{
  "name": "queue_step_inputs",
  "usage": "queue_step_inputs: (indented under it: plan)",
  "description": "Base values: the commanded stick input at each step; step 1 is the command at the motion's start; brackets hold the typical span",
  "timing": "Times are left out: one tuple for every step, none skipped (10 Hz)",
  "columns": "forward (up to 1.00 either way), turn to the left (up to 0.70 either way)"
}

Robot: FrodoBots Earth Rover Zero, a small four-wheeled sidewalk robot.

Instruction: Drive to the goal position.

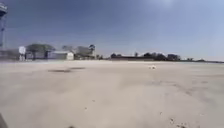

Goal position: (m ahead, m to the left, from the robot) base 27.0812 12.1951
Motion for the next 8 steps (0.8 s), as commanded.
queue_step_inputs:
  plan:
    - [0.85, 0.0]
    - [0.85, 0.0]
    - [0.85, 0.0]
    - [0.85, 0.0]
    - [0.85, 0.0]
    - [0.85, 0.27]
    - [0.85, 0.27]
    - [0.85, 0.27]
